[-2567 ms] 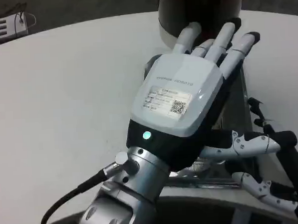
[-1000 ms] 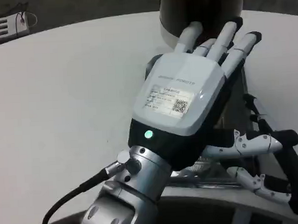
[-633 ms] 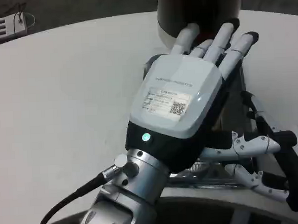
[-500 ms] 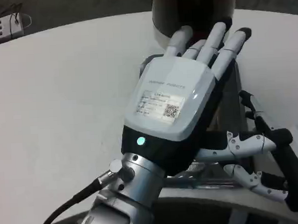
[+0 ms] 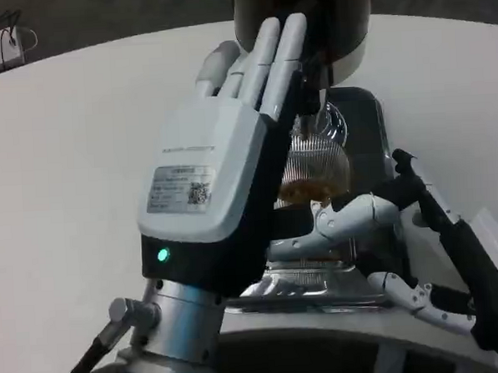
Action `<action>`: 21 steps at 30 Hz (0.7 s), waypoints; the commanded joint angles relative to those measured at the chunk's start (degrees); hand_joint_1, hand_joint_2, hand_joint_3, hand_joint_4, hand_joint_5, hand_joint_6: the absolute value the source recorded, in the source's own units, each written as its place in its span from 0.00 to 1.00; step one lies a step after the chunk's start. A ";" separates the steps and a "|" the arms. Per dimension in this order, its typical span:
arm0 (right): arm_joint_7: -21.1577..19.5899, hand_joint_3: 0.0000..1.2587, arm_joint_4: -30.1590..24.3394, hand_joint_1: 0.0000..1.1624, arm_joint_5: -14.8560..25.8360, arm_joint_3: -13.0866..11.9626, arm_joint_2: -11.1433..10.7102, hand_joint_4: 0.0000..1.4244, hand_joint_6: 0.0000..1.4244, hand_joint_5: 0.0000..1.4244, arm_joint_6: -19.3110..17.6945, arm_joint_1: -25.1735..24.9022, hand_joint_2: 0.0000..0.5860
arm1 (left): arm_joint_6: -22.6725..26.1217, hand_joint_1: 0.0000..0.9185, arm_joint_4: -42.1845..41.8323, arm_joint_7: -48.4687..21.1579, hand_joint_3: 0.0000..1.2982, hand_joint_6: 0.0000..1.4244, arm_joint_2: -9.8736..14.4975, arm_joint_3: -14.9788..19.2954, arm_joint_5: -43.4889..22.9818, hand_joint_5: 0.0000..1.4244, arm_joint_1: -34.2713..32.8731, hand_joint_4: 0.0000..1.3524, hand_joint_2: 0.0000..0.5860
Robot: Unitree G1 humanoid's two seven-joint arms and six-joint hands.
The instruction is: Grasp the cup under the faucet to collect the drink, then remove the cup.
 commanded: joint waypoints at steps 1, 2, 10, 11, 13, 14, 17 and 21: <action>0.69 0.00 0.49 0.37 1.44 0.25 0.45 0.03 0.19 0.09 -0.48 -0.65 0.50 | -0.73 0.00 -2.16 2.63 0.00 0.04 0.44 1.86 -0.91 0.11 4.52 0.00 0.18; 0.79 0.00 0.54 0.37 1.64 0.24 0.49 0.03 0.19 0.09 -0.43 -0.77 0.50 | -0.83 0.00 -2.44 2.91 0.00 0.04 0.46 2.16 -0.93 0.11 5.21 0.00 0.18; 1.53 0.00 1.20 0.38 2.52 0.82 0.76 0.03 0.19 0.09 -0.08 -2.18 0.49 | -1.87 0.00 -5.66 5.90 0.00 0.04 1.98 5.69 -0.94 0.11 15.51 0.00 0.19; 1.62 0.00 1.33 0.38 2.56 0.90 0.84 0.03 0.19 0.09 -0.08 -2.37 0.49 | -2.07 0.00 -6.04 6.41 0.00 0.04 2.18 6.12 -0.94 0.11 17.47 0.00 0.19; 1.81 0.00 1.61 0.39 2.61 1.10 0.98 0.03 0.19 0.09 -0.23 -2.80 0.48 | -2.56 0.00 -6.42 7.20 0.00 0.04 2.50 6.66 -1.02 0.11 20.16 0.00 0.19; 1.88 0.00 1.71 0.39 2.62 1.16 1.02 0.03 0.19 0.09 -0.31 -2.92 0.48 | -2.95 0.00 -6.45 7.80 0.00 0.04 2.87 6.94 -1.09 0.11 22.32 0.00 0.19; 2.08 0.00 2.00 0.39 2.84 1.62 1.33 0.03 0.19 0.09 -0.75 -3.25 0.47 | -3.86 0.00 -6.63 8.99 0.00 0.03 3.46 7.29 -1.04 0.10 26.84 0.00 0.20; 2.13 0.00 2.80 0.43 3.29 2.07 1.62 0.02 0.19 0.09 -1.09 -3.88 0.46 | -4.94 0.00 -6.52 11.15 0.00 0.03 3.64 7.41 -0.24 0.10 31.61 0.00 0.20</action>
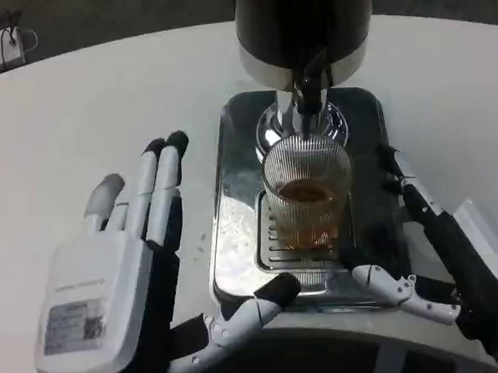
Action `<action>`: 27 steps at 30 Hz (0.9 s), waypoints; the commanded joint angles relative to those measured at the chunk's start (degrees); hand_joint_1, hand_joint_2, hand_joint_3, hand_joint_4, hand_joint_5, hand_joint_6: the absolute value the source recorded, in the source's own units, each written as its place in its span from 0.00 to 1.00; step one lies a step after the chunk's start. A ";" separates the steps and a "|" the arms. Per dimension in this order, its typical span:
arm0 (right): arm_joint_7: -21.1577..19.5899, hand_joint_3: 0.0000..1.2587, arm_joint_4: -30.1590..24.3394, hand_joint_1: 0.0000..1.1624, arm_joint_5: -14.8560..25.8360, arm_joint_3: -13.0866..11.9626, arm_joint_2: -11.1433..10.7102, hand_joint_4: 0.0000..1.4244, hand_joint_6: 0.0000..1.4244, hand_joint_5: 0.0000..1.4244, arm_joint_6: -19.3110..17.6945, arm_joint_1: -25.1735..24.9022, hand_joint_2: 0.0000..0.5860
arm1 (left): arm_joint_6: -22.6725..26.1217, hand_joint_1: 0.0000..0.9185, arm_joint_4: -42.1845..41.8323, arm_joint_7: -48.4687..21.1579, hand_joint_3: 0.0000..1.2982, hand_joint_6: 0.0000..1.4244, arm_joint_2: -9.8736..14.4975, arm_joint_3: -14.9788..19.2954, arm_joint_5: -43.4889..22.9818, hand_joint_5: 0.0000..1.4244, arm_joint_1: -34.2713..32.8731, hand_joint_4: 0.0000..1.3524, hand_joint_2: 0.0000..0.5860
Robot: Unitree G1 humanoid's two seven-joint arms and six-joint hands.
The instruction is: Grasp the cup under the faucet to collect the drink, then remove the cup.
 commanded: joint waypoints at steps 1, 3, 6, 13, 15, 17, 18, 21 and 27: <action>0.27 0.00 1.29 0.43 0.92 0.85 0.73 0.02 0.19 0.09 -1.18 -1.01 0.46 | -1.79 0.00 -0.53 3.22 0.00 0.03 0.61 0.31 1.25 0.10 5.34 0.00 0.20; 0.16 0.00 1.98 0.44 1.04 0.96 0.86 0.02 0.19 0.09 -1.37 -1.48 0.44 | -2.11 0.00 0.02 3.91 0.00 0.03 0.47 0.30 0.98 0.10 7.19 0.00 0.20; 0.04 0.00 3.61 0.46 1.54 1.00 1.05 0.02 0.19 0.09 -1.88 -2.60 0.42 | -3.97 0.00 0.60 6.52 0.00 0.04 0.90 -1.02 2.05 0.11 11.14 0.00 0.22; -0.12 0.00 6.71 0.50 1.79 1.52 1.16 0.02 0.19 0.09 -2.70 -5.40 0.40 | -5.50 0.00 2.47 8.75 0.00 0.06 2.03 -1.53 3.66 0.12 14.05 0.00 0.22; -0.08 0.00 7.55 0.50 1.81 1.74 1.29 0.02 0.19 0.09 -2.81 -6.27 0.39 | -5.41 0.00 2.86 8.79 0.00 0.06 2.18 -1.13 3.13 0.12 14.10 0.00 0.22; 0.02 0.00 8.48 0.50 1.92 2.01 1.50 0.02 0.19 0.09 -2.86 -7.23 0.39 | -5.49 0.00 2.99 8.88 0.00 0.06 2.25 -0.94 2.95 0.12 14.14 0.00 0.22; 0.07 0.00 8.89 0.51 1.98 2.14 1.60 0.02 0.19 0.09 -2.89 -7.67 0.39 | -5.56 0.00 2.98 8.91 0.00 0.06 2.24 -0.92 2.93 0.12 14.16 0.00 0.22; 0.27 0.00 9.89 0.51 2.25 2.55 1.96 0.02 0.19 0.09 -2.90 -8.91 0.39 | -5.72 0.00 2.83 8.88 0.00 0.06 2.23 -1.02 3.08 0.12 14.33 0.00 0.22; 0.79 0.00 11.71 0.53 3.09 3.45 2.70 0.03 0.19 0.09 -2.73 -11.12 0.38 | -5.71 0.00 2.46 8.59 0.00 0.06 2.26 -0.67 2.72 0.12 14.58 0.00 0.22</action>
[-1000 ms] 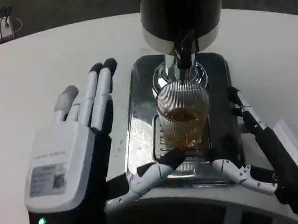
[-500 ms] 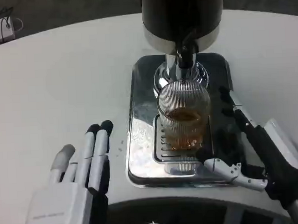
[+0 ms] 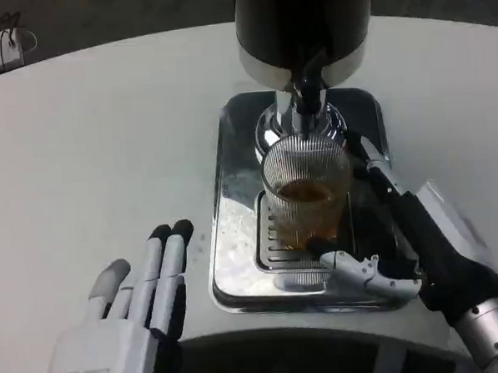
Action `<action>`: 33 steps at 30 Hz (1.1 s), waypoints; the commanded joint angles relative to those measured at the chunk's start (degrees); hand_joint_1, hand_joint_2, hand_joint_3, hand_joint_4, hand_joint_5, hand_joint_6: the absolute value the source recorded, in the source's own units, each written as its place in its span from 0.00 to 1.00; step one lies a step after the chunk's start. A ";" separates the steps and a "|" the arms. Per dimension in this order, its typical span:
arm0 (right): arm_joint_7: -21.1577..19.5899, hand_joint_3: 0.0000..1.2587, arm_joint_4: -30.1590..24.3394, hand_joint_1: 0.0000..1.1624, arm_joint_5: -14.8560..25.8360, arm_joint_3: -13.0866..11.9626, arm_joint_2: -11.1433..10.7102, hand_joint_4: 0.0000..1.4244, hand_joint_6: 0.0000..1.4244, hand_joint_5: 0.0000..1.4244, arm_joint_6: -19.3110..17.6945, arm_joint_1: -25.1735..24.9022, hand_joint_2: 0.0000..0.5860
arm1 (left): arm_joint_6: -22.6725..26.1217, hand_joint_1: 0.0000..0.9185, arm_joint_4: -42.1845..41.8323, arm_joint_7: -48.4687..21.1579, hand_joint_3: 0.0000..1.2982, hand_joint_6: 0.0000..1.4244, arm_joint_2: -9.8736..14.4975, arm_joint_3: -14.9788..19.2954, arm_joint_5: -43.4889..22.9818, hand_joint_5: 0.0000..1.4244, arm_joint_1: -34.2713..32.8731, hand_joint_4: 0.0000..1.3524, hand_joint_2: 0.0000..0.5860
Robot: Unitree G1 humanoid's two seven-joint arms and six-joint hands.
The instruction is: Grasp the cup under the faucet to collect the drink, then remove the cup.
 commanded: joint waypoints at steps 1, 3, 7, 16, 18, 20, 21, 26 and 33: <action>0.56 0.00 1.95 0.53 1.22 0.80 0.97 0.03 0.19 0.09 -0.77 -1.80 0.38 | -0.39 0.00 -0.30 0.52 0.00 0.06 0.55 0.56 0.10 0.12 0.92 0.00 0.22; 0.63 0.00 2.65 0.54 1.31 0.96 1.11 0.03 0.19 0.09 -0.81 -2.21 0.38 | -0.31 0.00 -0.65 0.38 0.00 0.06 0.57 0.89 -0.01 0.12 1.24 0.00 0.22; 0.88 0.00 4.56 0.54 2.11 1.11 1.66 0.03 0.19 0.09 -0.83 -3.30 0.37 | -0.30 0.00 -1.31 0.05 0.00 0.06 0.66 1.46 -0.06 0.12 1.97 0.00 0.22; 0.30 0.00 8.52 0.56 3.01 1.05 2.50 0.03 0.19 0.09 -1.40 -6.11 0.37 | -0.17 0.00 -2.55 -0.95 0.00 0.06 0.92 2.66 -0.40 0.12 2.92 0.00 0.22; 0.19 0.00 9.40 0.56 3.13 1.12 2.70 0.03 0.19 0.09 -1.56 -6.76 0.37 | -0.12 0.00 -2.75 -1.16 0.00 0.06 0.92 2.93 -0.56 0.13 2.99 0.00 0.22; 0.12 0.00 10.05 0.56 3.07 1.25 2.86 0.03 0.19 0.09 -1.80 -7.26 0.37 | -0.12 0.00 -2.87 -1.29 0.00 0.06 0.91 3.11 -0.65 0.13 3.02 0.00 0.22; 0.13 0.00 10.25 0.56 3.08 1.28 2.92 0.03 0.19 0.09 -1.88 -7.41 0.37 | -0.08 0.00 -2.95 -1.40 0.00 0.06 0.88 3.20 -0.66 0.13 3.03 0.00 0.22; 0.39 0.00 11.70 0.56 3.27 1.58 3.42 0.03 0.19 0.09 -2.74 -8.39 0.37 | -0.06 0.00 -3.07 -1.79 0.01 0.06 0.69 3.50 -0.82 0.13 3.05 0.00 0.22; 0.13 0.00 13.27 0.56 3.59 1.65 4.04 0.03 0.19 0.09 -3.26 -9.41 0.37 | 0.08 0.00 -3.09 -2.22 0.01 0.06 0.44 3.76 -0.84 0.13 3.17 0.00 0.22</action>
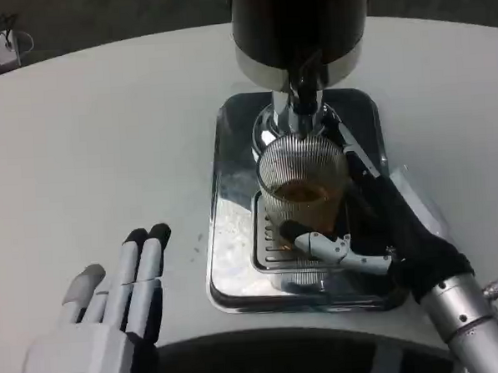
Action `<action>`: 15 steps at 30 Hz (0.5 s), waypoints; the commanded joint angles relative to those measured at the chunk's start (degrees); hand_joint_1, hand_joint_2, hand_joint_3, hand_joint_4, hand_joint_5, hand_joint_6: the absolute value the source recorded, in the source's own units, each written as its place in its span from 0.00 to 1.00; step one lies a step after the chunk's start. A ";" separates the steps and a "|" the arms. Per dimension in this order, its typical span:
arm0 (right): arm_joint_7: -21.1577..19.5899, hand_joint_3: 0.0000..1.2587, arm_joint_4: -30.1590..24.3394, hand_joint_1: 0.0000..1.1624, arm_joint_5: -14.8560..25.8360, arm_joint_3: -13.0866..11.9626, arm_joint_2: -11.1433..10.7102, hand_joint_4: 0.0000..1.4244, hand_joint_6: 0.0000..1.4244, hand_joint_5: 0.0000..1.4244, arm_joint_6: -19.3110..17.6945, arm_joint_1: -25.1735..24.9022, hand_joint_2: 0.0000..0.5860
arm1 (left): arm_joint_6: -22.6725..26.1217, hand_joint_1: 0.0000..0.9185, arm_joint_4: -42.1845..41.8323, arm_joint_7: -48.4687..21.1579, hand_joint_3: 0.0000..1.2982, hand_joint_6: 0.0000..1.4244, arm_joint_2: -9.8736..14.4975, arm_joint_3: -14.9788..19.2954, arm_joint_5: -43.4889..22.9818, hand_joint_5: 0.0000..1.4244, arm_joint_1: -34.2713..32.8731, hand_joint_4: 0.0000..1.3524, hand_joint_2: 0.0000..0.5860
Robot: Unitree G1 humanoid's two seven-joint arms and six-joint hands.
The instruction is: Grasp the cup under the faucet to collect the drink, then remove the cup.
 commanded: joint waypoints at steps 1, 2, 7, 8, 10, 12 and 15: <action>-0.14 0.00 1.99 0.56 0.27 0.53 0.68 0.03 0.19 0.09 -0.64 -0.98 0.37 | 0.10 0.00 -0.74 -0.79 0.01 0.06 -0.04 0.33 -0.09 0.13 0.81 0.00 0.22; -0.23 0.00 2.30 0.56 0.42 0.46 0.82 0.03 0.19 0.10 -0.65 -1.27 0.37 | 0.15 0.00 -0.81 -0.82 0.01 0.06 -0.11 0.38 -0.04 0.13 0.86 0.00 0.22; -0.64 0.00 3.17 0.57 0.60 0.43 1.03 0.05 0.19 0.11 -0.92 -1.99 0.36 | 0.29 0.00 -1.23 -0.94 0.02 0.06 -0.49 0.66 0.06 0.13 1.13 0.00 0.22; -0.74 0.00 3.30 0.57 0.60 0.46 1.11 0.05 0.20 0.12 -1.03 -2.07 0.36 | 0.34 0.00 -1.37 -1.00 0.02 0.06 -0.61 0.73 0.09 0.13 1.24 0.00 0.22; -0.92 0.00 3.50 0.58 0.61 0.51 1.26 0.06 0.21 0.13 -1.17 -2.20 0.34 | 0.41 0.00 -1.61 -1.12 0.03 0.05 -0.83 0.82 0.16 0.14 1.43 0.00 0.22; -1.02 0.00 3.74 0.58 0.63 0.56 1.42 0.06 0.22 0.13 -1.18 -2.35 0.33 | 0.49 0.00 -1.84 -1.20 0.03 0.05 -1.03 0.86 0.28 0.14 1.61 0.00 0.22; -1.07 0.01 3.98 0.60 0.43 0.84 1.63 0.07 0.23 0.15 -1.20 -2.58 0.32 | 0.60 0.00 -2.13 -1.26 0.03 0.05 -1.35 0.89 0.44 0.14 1.83 0.00 0.22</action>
